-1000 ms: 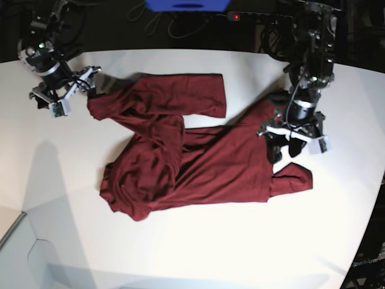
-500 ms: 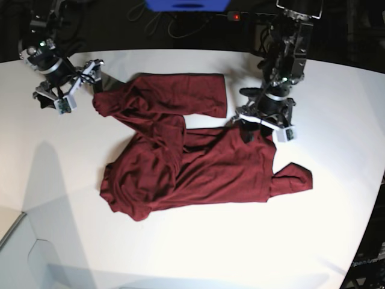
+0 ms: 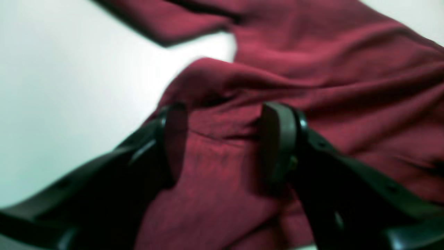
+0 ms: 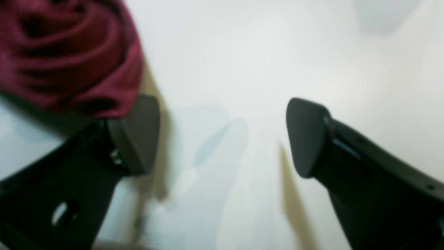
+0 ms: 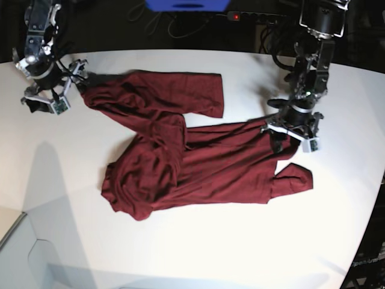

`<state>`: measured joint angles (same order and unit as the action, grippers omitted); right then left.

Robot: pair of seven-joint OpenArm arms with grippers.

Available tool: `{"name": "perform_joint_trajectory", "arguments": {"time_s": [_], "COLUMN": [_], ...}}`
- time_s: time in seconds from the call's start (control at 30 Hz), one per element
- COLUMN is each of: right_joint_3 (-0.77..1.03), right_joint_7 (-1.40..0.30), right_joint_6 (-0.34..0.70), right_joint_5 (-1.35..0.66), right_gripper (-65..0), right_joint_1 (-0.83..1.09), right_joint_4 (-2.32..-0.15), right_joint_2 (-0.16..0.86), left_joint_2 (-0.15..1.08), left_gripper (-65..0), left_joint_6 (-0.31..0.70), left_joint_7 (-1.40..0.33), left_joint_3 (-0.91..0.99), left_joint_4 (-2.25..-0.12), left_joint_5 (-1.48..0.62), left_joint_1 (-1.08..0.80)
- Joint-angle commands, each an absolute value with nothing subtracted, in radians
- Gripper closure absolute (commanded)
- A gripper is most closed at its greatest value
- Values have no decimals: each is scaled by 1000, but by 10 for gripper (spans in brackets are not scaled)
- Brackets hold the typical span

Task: Layout the t-shirt on the table in an organized manner, then fold the t-shirt properly
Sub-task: 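Pull the shirt apart with both grippers, spreading the sleeve and body, then grasp the bunched shirt body with the right gripper and drag it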

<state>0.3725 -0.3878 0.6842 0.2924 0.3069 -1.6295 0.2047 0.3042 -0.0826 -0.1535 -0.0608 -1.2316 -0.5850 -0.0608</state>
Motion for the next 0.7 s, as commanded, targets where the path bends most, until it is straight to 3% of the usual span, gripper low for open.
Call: {"name": "perform_joint_trajectory", "arguments": {"time_s": [0.0,0.4,0.67], "right_joint_3": [384,631,487], "right_joint_7": [-447,-449,-453], "right_joint_6": [691,693,698], "right_joint_5": [364,374,372], "right_gripper": [-584,-585,-586], "right_joint_1": [297,73,2], "right_joint_4": [-1601,-1572,-1672], "right_joint_2": [213,151,1], "left_joint_2": [323,323,323], "left_gripper": [-337,-337,-337], "left_joint_6": [-140,-139,-139], "left_joint_7": [-265,-266,-266], "left_joint_3": [-47,102,97], "left_joint_4": [-1210,-1224,-1222], "left_joint_5": [-596,-598,-598], "left_joint_1": [-88,-139,-139]}}
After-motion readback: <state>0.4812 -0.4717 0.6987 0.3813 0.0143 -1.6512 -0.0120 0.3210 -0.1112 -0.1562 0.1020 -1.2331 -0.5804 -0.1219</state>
